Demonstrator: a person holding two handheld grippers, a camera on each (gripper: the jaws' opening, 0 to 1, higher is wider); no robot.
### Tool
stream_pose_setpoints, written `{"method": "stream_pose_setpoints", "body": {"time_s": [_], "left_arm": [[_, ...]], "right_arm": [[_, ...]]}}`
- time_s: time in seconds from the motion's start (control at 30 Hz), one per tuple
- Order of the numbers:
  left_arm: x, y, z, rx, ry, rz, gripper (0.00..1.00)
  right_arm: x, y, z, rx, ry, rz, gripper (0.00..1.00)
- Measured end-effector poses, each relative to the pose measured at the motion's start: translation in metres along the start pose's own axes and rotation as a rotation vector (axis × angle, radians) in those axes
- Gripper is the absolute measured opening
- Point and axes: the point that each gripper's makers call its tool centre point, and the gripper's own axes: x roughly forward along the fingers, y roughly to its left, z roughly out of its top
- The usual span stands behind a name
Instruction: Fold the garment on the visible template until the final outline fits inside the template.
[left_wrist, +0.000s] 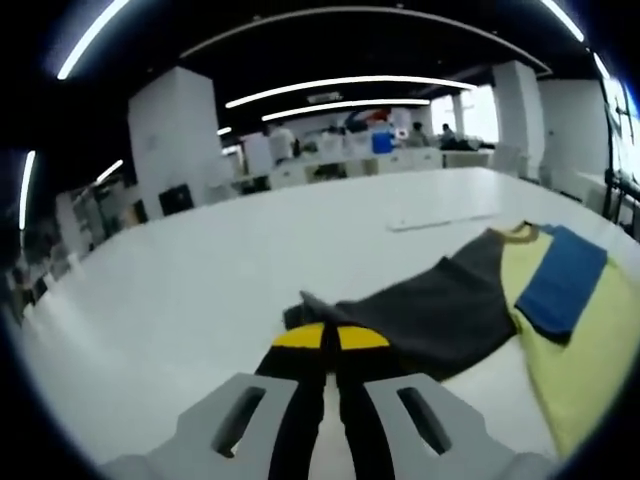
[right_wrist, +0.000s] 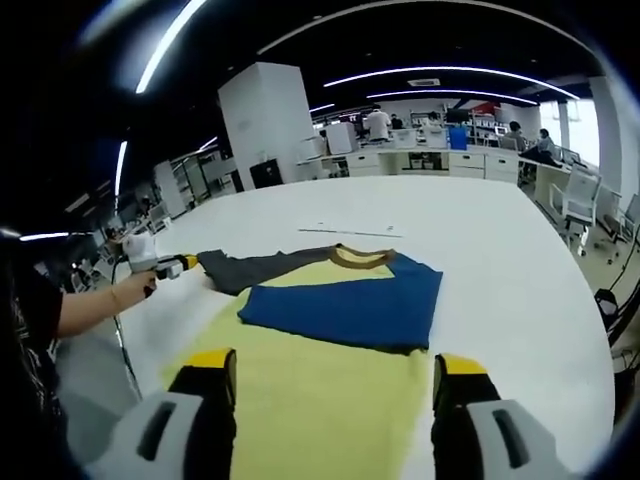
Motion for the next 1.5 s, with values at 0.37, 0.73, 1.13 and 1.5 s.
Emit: {"method": "stream_pose_setpoints", "body": {"time_s": [0.37,0.73,1.13,1.5], "left_arm": [[-0.002,-0.008,0.016,-0.043,-0.031,-0.017,0.00],[0.000,-0.020,0.039,-0.027,-0.063,-0.037,0.00],[0.007,-0.052,0.058,-0.035,-0.080,-0.104,0.00],[0.015,-0.085,0.075,-0.005,-0.102,-0.169,0.00]], "right_arm": [[-0.005,0.006,0.002,-0.020,-0.017,0.020,0.99],[-0.010,0.008,-0.006,-0.021,-0.009,0.038,1.00],[-0.016,0.007,-0.011,-0.005,-0.010,0.034,1.00],[-0.018,0.008,-0.020,0.012,0.004,0.032,1.00]]}}
